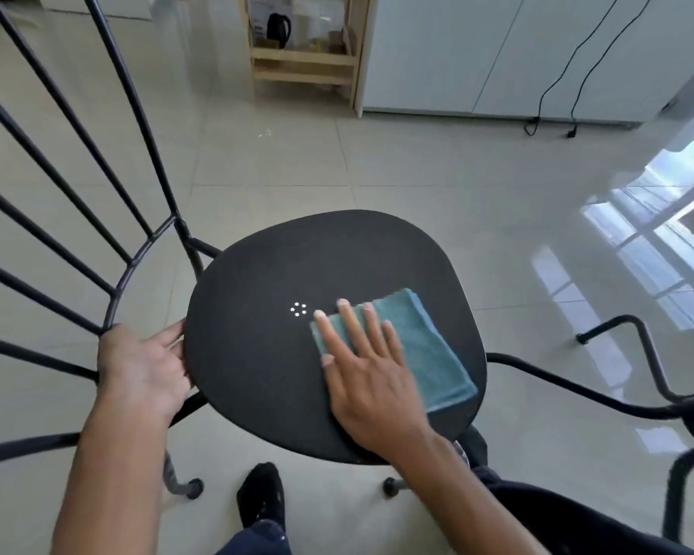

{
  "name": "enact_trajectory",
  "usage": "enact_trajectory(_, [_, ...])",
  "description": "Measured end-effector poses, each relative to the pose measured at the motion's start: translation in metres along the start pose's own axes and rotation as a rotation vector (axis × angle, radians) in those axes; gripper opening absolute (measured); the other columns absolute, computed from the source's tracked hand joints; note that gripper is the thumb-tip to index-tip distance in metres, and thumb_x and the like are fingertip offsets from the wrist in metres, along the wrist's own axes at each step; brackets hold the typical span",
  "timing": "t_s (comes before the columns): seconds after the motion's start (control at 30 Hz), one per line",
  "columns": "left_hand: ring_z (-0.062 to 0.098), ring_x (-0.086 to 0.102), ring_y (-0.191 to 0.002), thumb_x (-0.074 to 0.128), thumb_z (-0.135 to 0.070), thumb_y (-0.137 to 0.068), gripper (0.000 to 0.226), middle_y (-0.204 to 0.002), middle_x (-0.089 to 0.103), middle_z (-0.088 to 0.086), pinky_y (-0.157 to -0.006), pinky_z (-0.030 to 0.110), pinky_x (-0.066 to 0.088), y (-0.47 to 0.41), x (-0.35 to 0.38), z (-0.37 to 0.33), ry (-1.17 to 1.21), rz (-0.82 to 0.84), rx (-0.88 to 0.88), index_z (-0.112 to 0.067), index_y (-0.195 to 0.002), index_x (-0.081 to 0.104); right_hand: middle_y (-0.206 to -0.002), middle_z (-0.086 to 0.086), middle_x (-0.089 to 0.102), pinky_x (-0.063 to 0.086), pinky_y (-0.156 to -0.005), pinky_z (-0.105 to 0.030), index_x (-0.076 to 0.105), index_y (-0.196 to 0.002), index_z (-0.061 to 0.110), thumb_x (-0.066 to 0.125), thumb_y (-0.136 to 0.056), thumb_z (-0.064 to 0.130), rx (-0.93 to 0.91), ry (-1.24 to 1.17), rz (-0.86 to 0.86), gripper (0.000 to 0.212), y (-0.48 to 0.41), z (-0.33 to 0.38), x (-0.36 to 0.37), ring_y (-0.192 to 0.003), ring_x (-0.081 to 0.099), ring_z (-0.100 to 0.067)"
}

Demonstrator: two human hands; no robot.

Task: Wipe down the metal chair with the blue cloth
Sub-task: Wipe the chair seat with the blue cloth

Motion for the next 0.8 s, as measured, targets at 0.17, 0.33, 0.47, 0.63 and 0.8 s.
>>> enact_trajectory(0.17, [0.045, 0.049, -0.116, 0.016, -0.049, -0.097, 0.071, -0.125, 0.058, 0.028, -0.093, 0.049, 0.037, -0.004, 0.001, 0.000, -0.008, 0.005, -0.017, 0.001, -0.139, 0.044, -0.168, -0.002, 0.009, -0.002, -0.124, -0.045, 0.016, -0.157, 0.032, 0.031, -0.104, 0.034, -0.280, -0.062, 0.086, 0.055, 0.009, 0.062, 0.014, -0.154, -0.003, -0.026])
enact_trajectory(0.33, [0.038, 0.058, -0.111, 0.016, -0.050, -0.098, 0.070, -0.119, 0.064, 0.022, -0.092, 0.046, 0.041, -0.004, -0.003, 0.000, -0.025, -0.014, -0.005, -0.001, -0.135, 0.050, -0.167, 0.012, -0.004, -0.005, -0.124, -0.045, 0.008, -0.153, 0.054, 0.026, -0.102, 0.048, -0.172, -0.005, 0.112, 0.054, 0.053, -0.019, -0.007, -0.153, -0.014, -0.019])
enact_trajectory(0.47, [0.035, 0.057, -0.117, 0.015, -0.052, -0.098, 0.072, -0.121, 0.064, 0.020, -0.102, 0.046, 0.040, -0.002, 0.002, 0.002, -0.028, -0.018, 0.008, -0.001, -0.135, 0.050, -0.168, 0.002, -0.008, -0.008, -0.123, -0.049, 0.003, -0.149, 0.061, 0.022, -0.103, 0.052, 0.153, 0.032, 0.027, 0.051, -0.006, -0.068, -0.020, -0.152, -0.016, -0.032])
enact_trajectory(0.63, [0.035, 0.052, -0.124, 0.013, -0.055, -0.098, 0.074, -0.126, 0.062, 0.019, -0.108, 0.046, 0.034, -0.001, 0.002, 0.001, -0.042, -0.021, -0.001, -0.003, -0.136, 0.051, -0.168, -0.004, -0.009, -0.011, -0.122, -0.050, 0.001, -0.153, 0.052, 0.022, -0.104, 0.050, 0.096, 0.004, 0.028, 0.054, -0.061, -0.016, 0.001, -0.151, -0.018, -0.034])
enact_trajectory(0.8, [0.031, 0.058, -0.115, 0.015, -0.058, -0.097, 0.075, -0.115, 0.067, 0.016, -0.097, 0.042, 0.041, -0.007, -0.003, 0.001, -0.041, -0.008, -0.018, -0.005, -0.132, 0.055, -0.166, 0.013, -0.014, -0.010, -0.122, -0.036, -0.001, -0.152, 0.055, 0.024, -0.103, 0.045, -0.234, -0.021, 0.135, 0.056, -0.001, 0.019, 0.003, -0.151, -0.023, -0.015])
Point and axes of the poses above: each hand's wrist, its own y-axis away from the middle knuckle, its own x-axis out of the palm, z = x × y, the point moved 5 cm from there along -y, towards the middle knuckle
